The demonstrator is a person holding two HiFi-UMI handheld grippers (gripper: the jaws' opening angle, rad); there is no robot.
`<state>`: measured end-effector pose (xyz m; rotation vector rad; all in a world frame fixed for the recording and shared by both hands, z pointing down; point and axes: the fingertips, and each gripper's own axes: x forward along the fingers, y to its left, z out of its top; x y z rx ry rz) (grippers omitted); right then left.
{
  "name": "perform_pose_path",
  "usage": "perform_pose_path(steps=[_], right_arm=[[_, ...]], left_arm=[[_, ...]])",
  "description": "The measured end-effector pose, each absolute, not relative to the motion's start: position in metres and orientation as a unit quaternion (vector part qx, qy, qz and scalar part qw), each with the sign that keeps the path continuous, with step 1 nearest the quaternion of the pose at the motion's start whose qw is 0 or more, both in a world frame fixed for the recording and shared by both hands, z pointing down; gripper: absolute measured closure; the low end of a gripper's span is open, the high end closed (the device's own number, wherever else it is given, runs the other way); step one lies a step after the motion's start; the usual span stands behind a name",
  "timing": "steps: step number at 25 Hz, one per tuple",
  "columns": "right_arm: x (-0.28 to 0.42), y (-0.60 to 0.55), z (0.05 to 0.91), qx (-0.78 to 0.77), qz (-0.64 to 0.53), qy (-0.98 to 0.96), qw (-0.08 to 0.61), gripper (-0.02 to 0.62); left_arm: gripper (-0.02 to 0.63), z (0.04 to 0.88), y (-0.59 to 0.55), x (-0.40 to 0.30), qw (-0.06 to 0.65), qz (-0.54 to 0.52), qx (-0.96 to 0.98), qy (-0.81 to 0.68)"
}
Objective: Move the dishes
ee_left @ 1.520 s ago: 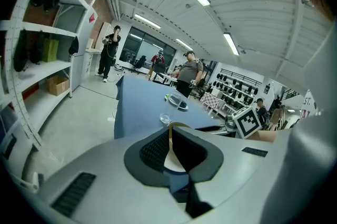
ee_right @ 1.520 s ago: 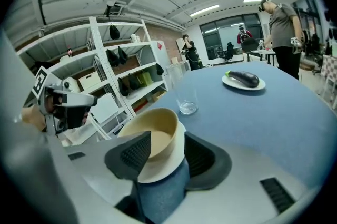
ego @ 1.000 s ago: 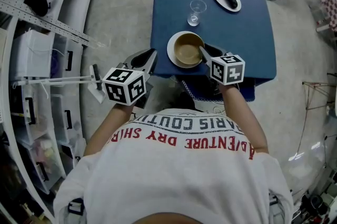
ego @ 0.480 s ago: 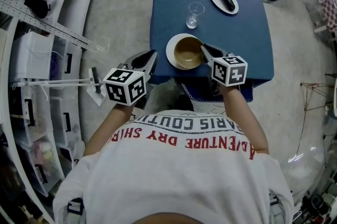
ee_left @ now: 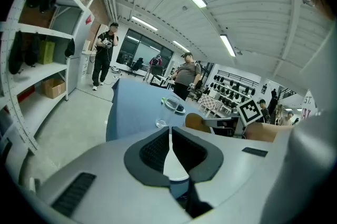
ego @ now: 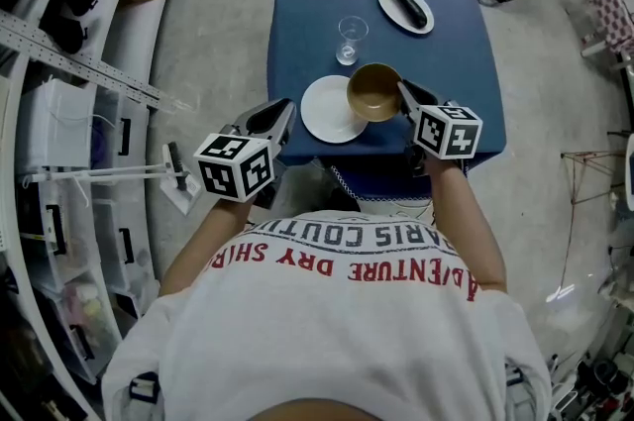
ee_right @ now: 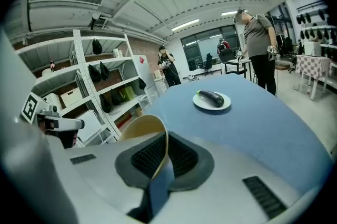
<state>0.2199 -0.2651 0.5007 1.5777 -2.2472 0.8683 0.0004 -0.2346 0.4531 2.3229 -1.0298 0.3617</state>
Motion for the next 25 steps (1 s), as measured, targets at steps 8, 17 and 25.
perform_pose_path(steps=[8,17,25], right_arm=[[0.258,-0.276,0.505,0.572,0.304,-0.751,0.128,0.563],[0.276,-0.288,0.529,0.574,0.33,-0.738,0.128,0.563],[0.284,-0.297,0.541,0.569,0.349,-0.735,0.12,0.561]], left_arm=[[0.568,0.456,-0.244,0.015,0.287,0.142,0.869,-0.376],[0.568,0.46,-0.26,0.021,0.288,0.147,0.868,-0.377],[0.568,0.464,-0.27,0.024,0.29,0.152,0.866,-0.378]])
